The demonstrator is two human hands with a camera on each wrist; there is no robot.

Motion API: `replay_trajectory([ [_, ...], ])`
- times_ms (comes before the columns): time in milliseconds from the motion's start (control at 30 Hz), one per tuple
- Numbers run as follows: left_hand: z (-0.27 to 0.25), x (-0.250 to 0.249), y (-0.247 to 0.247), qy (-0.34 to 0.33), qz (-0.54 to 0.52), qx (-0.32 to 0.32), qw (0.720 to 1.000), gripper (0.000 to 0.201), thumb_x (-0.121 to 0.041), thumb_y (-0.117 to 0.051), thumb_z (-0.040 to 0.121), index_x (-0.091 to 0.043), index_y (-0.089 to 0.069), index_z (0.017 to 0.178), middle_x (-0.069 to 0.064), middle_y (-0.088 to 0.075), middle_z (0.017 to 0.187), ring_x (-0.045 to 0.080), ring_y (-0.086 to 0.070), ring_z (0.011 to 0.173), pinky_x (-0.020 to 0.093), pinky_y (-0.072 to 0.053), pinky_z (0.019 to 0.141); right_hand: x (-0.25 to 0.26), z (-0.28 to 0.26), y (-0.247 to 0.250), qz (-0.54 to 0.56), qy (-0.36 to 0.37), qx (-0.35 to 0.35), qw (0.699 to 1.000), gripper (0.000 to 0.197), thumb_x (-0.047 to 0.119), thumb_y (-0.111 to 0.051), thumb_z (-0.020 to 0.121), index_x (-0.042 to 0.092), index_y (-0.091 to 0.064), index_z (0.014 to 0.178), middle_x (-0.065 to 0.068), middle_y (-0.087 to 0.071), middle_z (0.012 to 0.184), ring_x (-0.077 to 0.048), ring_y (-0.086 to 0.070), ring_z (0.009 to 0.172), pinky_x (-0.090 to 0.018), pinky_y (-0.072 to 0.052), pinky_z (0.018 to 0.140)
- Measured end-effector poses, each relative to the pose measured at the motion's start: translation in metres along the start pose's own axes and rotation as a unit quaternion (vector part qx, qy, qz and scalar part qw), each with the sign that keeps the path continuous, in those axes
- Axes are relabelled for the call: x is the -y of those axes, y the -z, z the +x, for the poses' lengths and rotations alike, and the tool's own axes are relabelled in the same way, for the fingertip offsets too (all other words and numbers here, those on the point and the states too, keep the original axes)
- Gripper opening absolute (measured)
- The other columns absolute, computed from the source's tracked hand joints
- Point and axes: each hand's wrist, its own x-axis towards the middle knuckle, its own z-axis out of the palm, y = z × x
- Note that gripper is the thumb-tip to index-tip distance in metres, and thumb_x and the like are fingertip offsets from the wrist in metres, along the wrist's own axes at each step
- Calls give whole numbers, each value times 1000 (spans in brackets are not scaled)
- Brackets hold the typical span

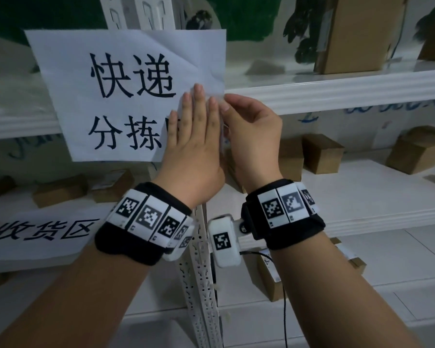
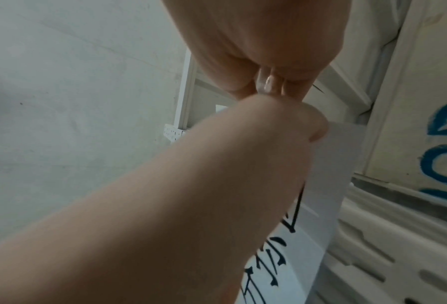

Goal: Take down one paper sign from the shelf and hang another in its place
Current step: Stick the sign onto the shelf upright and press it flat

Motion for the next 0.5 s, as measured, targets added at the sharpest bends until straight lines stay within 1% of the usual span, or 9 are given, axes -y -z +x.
replay_trajectory([
  [100, 3, 0, -5, 8, -4, -4, 1000, 91, -27, -41, 103, -5, 22, 165, 21, 34, 170, 38, 31, 159, 59, 8, 133, -2, 4, 9, -23, 16, 15, 1000, 17, 3, -80, 94, 6, -77, 111, -10, -83, 100, -22, -81, 95, -44, -68, 94],
  [200, 6, 2, -9, 11, -1, -13, 1000, 91, -24, -41, 101, -6, 22, 165, 21, 34, 170, 39, 31, 159, 62, 7, 132, -3, 7, 19, -52, 38, 20, 998, 17, 2, -80, 94, 5, -78, 110, -10, -83, 98, -22, -82, 95, -45, -68, 92],
  [333, 9, 3, -16, 15, 4, -39, 999, 95, -25, -45, 99, -5, 19, 166, 22, 31, 171, 41, 27, 160, 64, 4, 132, -3, 14, 32, -94, 72, 4, 993, 16, 4, -84, 91, 7, -79, 107, -6, -83, 94, -16, -82, 90, -39, -69, 88],
  [500, 11, -3, -26, 30, 4, -79, 996, 98, -24, -45, 92, -4, 16, 166, 25, 25, 172, 44, 22, 161, 65, 1, 131, -5, 25, 39, -116, 99, -22, 988, 18, 9, -90, 86, 9, -79, 101, -4, -83, 90, -16, -82, 88, -44, -69, 87],
])
